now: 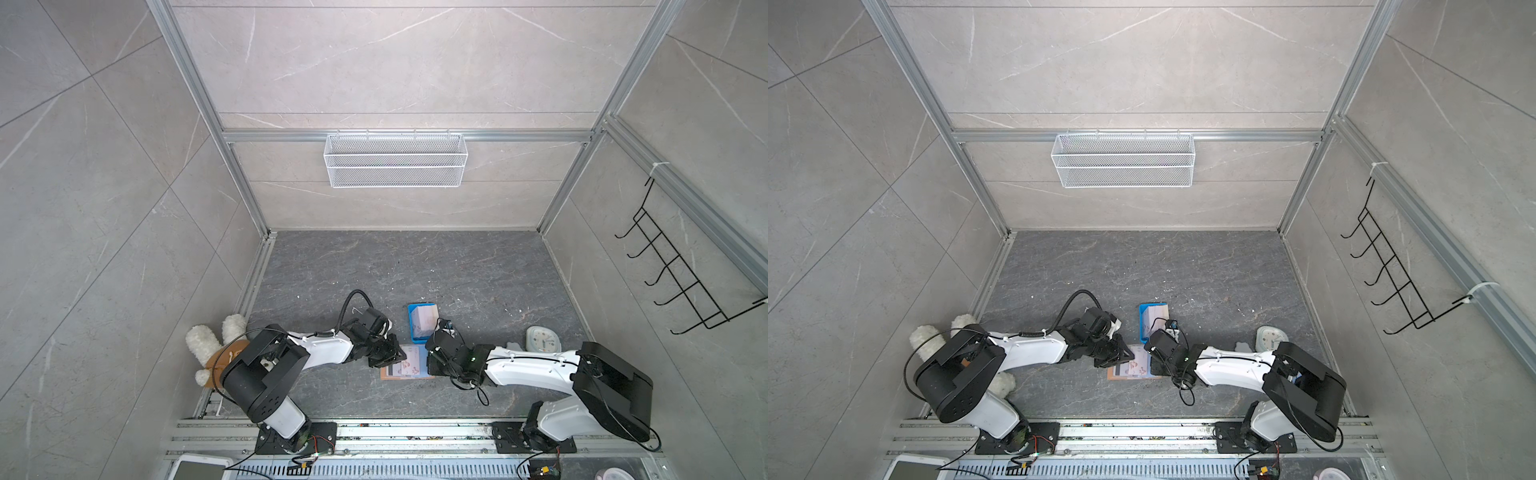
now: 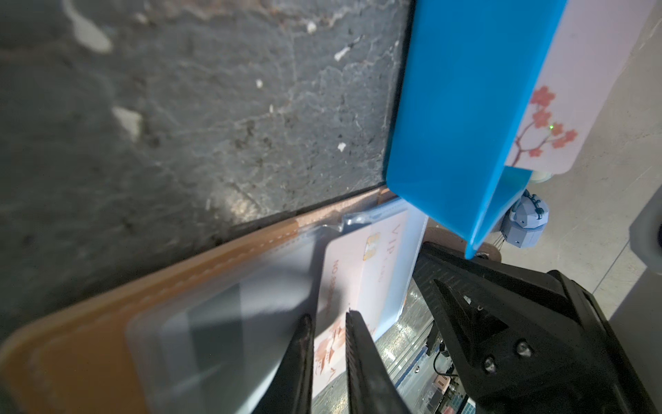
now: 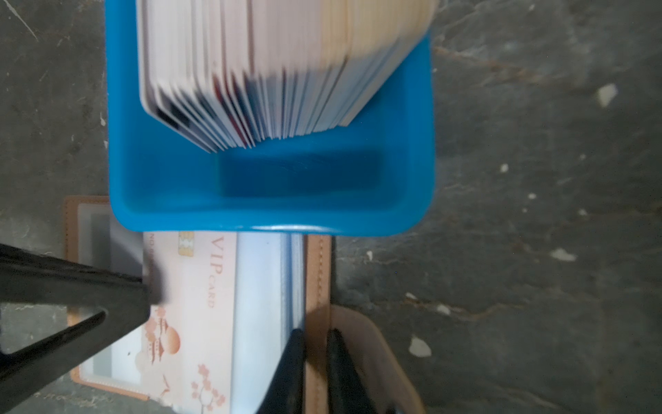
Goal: Insert credit cards into a card holder
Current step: Insert the credit card into the card slot.
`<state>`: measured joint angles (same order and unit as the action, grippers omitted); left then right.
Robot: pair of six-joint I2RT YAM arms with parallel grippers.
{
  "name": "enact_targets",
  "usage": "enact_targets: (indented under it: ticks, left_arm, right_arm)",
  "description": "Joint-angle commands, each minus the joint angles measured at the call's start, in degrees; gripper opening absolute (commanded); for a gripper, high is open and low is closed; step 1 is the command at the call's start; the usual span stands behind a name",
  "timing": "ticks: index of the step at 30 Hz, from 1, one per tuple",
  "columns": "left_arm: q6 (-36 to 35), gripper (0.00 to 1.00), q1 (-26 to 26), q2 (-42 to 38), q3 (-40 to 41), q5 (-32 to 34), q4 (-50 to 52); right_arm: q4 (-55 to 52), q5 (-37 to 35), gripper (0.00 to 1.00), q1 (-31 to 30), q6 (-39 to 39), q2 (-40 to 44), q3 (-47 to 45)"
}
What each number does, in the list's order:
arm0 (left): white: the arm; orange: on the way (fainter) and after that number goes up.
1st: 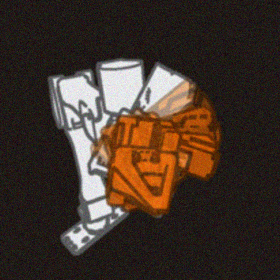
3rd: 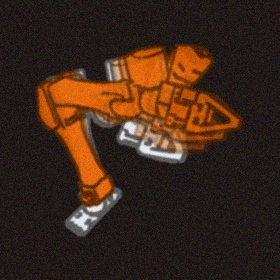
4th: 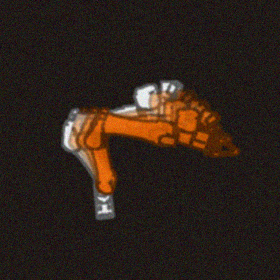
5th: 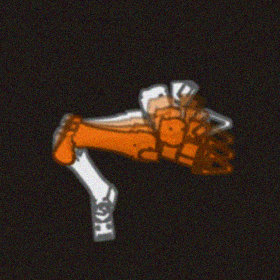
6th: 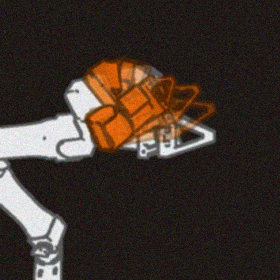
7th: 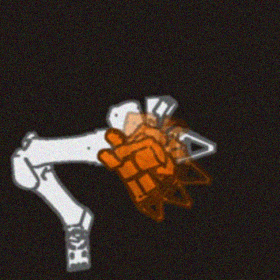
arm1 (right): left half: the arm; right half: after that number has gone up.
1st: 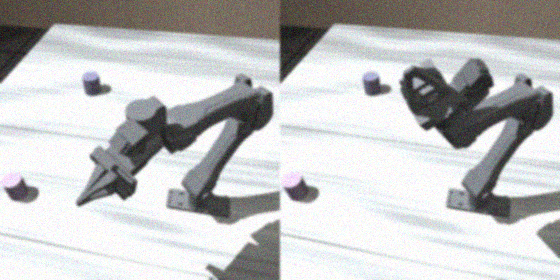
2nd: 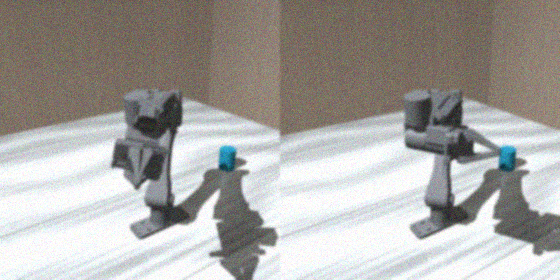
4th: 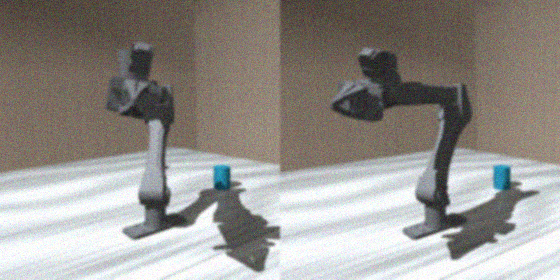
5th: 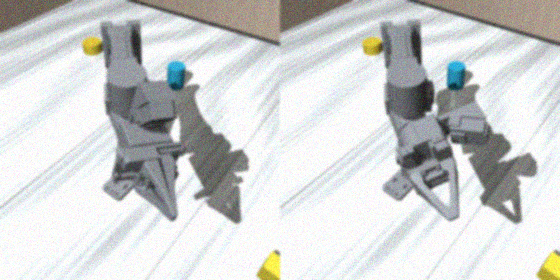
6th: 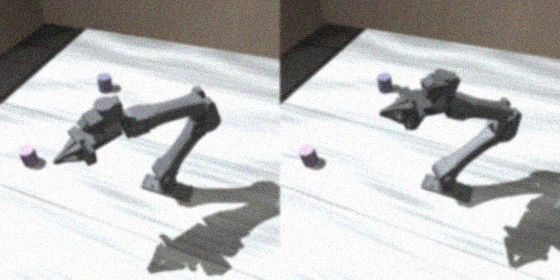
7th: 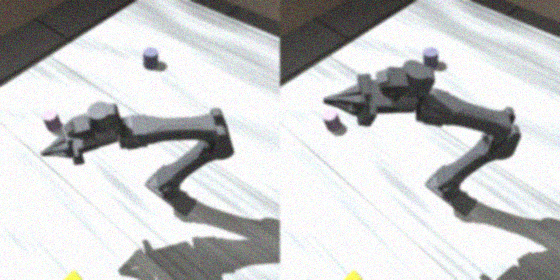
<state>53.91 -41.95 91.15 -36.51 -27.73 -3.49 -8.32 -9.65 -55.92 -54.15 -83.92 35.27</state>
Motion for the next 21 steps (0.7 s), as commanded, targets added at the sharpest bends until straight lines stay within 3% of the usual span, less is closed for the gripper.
enact_targets:
  ticks: [1, 21]
  left_arm:
    - [1.8, 0.21, -0.4, 1.4, 0.4, -0.9, -1.6]
    - [5.6, 0.17, -2.6, 3.3, -0.7, -2.9, -7.2]
  right_arm:
    - [-1.0, 0.1, 0.15, -0.4, 0.8, -2.7, -0.1]
    - [-0.8, 0.1, 0.14, -0.4, 0.7, -2.5, 0.0]
